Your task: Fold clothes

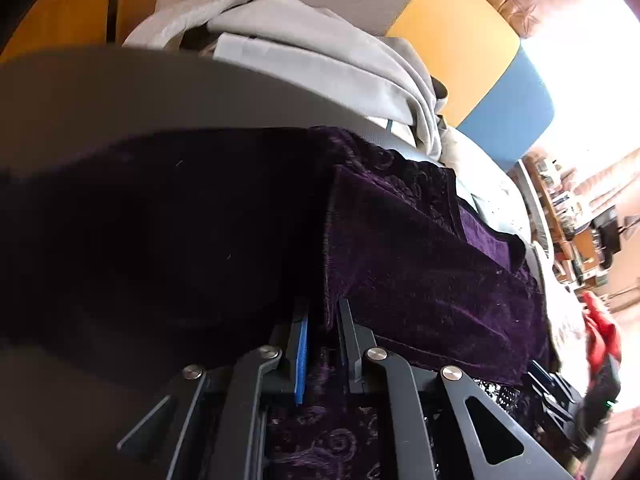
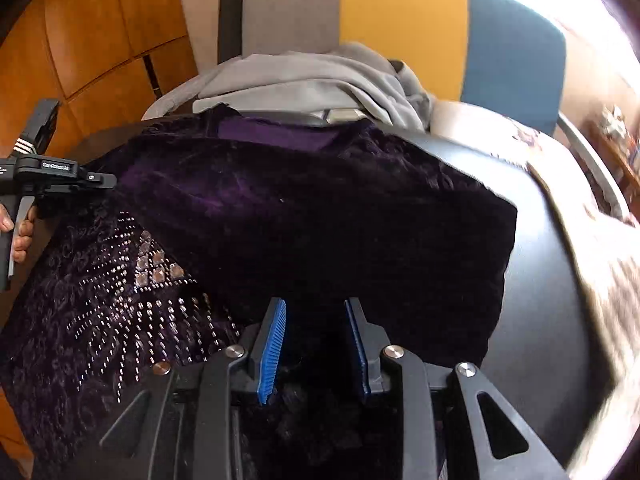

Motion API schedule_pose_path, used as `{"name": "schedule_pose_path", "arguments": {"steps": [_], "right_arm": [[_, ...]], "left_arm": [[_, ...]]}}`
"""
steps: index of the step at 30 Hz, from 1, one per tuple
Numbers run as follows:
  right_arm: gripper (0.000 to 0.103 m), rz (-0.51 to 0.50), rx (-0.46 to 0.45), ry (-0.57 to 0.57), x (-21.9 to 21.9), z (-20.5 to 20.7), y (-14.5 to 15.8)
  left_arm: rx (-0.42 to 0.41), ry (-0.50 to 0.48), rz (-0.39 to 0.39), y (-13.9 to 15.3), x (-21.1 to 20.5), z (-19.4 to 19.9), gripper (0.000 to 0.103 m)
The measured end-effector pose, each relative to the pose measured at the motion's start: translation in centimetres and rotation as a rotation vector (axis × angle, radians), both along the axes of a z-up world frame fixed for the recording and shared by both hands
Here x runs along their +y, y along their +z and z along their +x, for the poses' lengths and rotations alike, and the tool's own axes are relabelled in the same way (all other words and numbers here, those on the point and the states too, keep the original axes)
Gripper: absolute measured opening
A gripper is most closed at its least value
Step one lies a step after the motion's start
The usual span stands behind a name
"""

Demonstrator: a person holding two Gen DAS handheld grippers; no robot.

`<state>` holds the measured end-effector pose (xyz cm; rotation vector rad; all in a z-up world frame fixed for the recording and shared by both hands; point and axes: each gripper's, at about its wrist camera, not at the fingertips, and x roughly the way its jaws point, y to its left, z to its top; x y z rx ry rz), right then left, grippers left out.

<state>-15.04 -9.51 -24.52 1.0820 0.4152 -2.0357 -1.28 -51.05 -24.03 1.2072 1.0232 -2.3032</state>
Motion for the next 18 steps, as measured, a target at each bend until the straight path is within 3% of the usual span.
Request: {"name": "schedule_pose_path", "arguments": {"steps": [3, 10, 15, 18], "right_arm": [[0.029, -0.015, 0.054, 0.062, 2.0, 1.0, -0.5], [0.031, -0.045, 0.055, 0.077, 3.2, 0.7, -0.3], [0.032, 0.021, 0.126, 0.063, 2.8, 2.5, 0.0], [0.041, 0.035, 0.179, 0.034, 3.7, 4.2, 0.0]], "left_arm": [[0.026, -0.004, 0.003, -0.4, 1.7, 2.4, 0.014], [0.103, 0.111, 0.105, -0.8, 4.5, 8.4, 0.020], [0.199, 0.326, 0.163, -0.6, 3.7, 17.3, 0.048], [0.222, 0.467, 0.174, -1.0, 1.5, 23.3, 0.050]]}}
